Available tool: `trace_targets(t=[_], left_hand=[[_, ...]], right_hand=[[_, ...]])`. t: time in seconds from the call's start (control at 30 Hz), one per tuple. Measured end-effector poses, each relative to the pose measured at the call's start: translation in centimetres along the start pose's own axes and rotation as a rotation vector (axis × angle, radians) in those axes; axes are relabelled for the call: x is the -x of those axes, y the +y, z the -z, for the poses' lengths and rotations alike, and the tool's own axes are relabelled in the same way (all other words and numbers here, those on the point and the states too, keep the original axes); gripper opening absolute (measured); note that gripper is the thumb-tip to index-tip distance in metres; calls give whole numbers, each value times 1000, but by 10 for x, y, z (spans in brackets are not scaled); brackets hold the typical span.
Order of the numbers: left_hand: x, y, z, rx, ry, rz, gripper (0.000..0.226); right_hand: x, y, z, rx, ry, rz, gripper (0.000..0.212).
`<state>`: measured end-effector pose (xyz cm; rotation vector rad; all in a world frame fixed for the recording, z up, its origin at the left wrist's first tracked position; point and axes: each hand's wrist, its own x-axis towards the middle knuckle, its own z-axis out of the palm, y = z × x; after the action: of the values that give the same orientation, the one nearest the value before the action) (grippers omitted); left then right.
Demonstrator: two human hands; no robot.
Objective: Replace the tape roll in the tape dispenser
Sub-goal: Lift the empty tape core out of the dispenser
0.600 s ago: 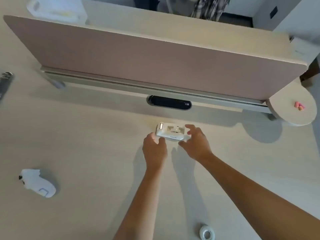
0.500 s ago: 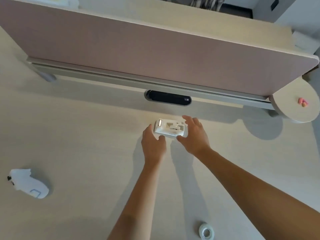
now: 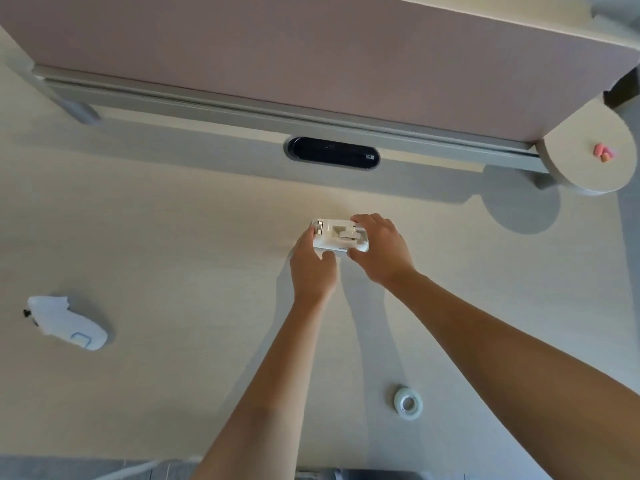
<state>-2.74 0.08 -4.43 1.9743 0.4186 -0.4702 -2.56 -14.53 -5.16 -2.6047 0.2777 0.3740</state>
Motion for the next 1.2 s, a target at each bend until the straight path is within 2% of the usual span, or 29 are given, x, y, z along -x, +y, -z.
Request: trace_targets(t=[0.4,0.6,0.73,0.97,1.2], left_hand=[[137,-75,2,-76,19,51,70],[182,-112,2,-87,46,22,71],[197,-134,1,-123,72,-41,69],[192,-157,1,-232,109,-255,64],[174,-185,-4,-309,168,-391,60]], right_hand=[[143,18,-36,-37,-26,54,59],[193,25,-56,-70,-12,85,59],[211,30,-64,-76,19,121,60],[211,37,-70,-81,76,137,68],[208,45,-77,-94,104,161,62]])
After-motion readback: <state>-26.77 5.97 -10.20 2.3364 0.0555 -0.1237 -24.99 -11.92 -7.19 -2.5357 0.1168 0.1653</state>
